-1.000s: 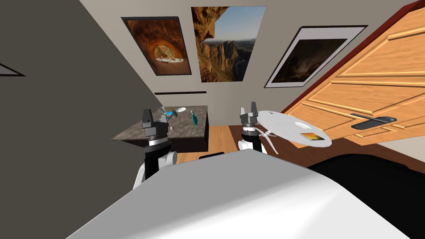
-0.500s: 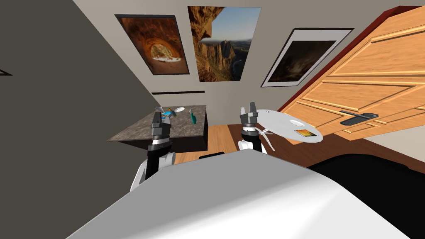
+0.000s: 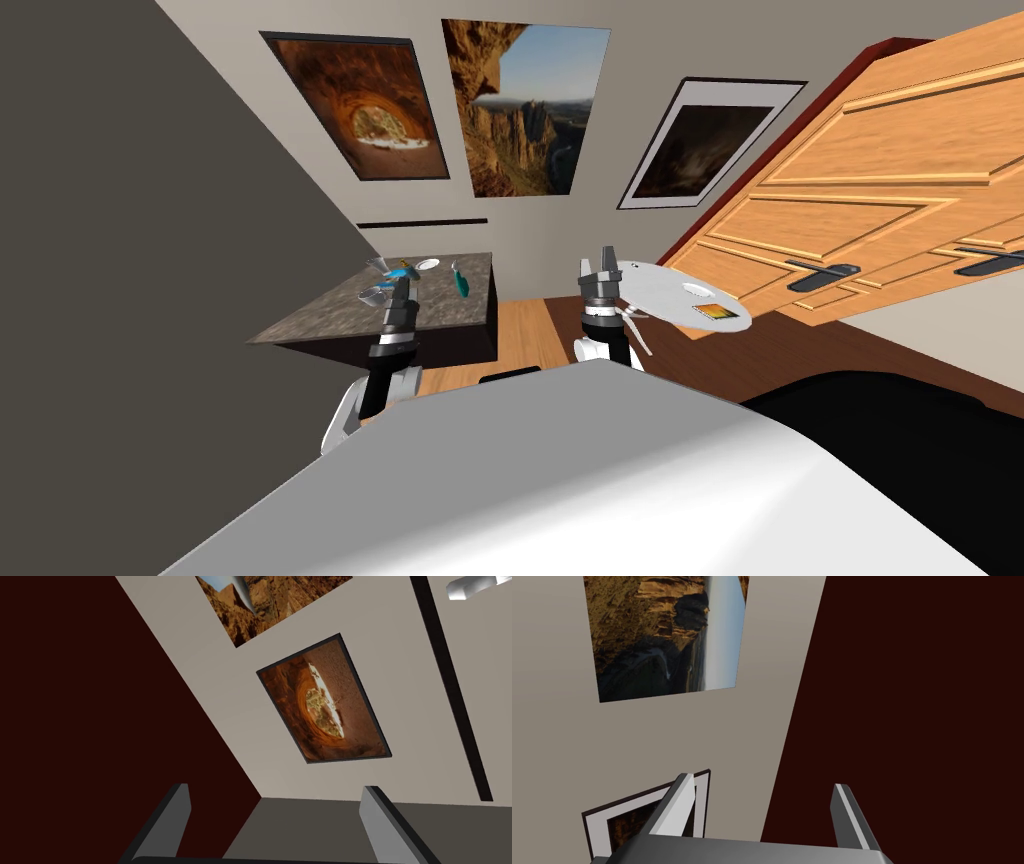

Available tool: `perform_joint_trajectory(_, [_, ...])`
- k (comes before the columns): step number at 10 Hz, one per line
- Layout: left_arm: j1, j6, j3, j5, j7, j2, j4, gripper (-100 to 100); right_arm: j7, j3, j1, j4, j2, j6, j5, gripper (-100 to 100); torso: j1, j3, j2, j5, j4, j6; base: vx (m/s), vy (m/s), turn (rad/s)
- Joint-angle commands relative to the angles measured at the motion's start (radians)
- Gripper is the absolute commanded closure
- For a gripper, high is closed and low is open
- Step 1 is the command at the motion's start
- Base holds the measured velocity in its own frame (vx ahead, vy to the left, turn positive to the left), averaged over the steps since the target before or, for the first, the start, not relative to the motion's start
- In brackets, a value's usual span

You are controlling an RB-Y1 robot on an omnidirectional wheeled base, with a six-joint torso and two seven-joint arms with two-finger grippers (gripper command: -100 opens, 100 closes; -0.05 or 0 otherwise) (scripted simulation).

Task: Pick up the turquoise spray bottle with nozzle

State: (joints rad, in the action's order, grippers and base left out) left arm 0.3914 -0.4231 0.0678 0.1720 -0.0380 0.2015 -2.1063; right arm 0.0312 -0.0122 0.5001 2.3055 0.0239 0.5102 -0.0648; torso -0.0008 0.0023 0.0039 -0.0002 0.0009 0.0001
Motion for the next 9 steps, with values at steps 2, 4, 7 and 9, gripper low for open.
perform_joint_trajectory(2, [-0.016, 0.012, 0.01, 0.018, -0.026, 0.04, 0.06, -100, 0.0, 0.0, 0.0, 0.0, 0.0, 0.0, 0.0, 0, 0.0, 0.0, 0.0, 0.0, 0.0, 0.0, -0.058, -0.02, -0.065])
perform_joint_trajectory(4, [-0.032, 0.019, 0.016, 0.034, -0.045, 0.067, 0.109, -100, 0.0, 0.0, 0.0, 0.0, 0.0, 0.0, 0.0, 0, 0.0, 0.0, -0.001, 0.0, 0.0, 0.0, -0.047, -0.021, -0.055])
perform_joint_trajectory(7, [-0.056, 0.031, 0.024, 0.059, -0.071, 0.11, 0.176, -100, 0.0, 0.0, 0.0, 0.0, 0.0, 0.0, 0.0, 0, -0.001, -0.001, -0.002, 0.0, 0.0, 0.0, -0.033, -0.037, -0.045])
perform_joint_trajectory(9, [-0.069, 0.043, 0.029, 0.076, -0.087, 0.142, 0.215, -100, 0.0, 0.0, 0.0, 0.0, 0.0, 0.0, 0.0, 0, -0.002, -0.002, -0.003, 0.0, -0.001, 0.0, -0.006, -0.046, -0.032])
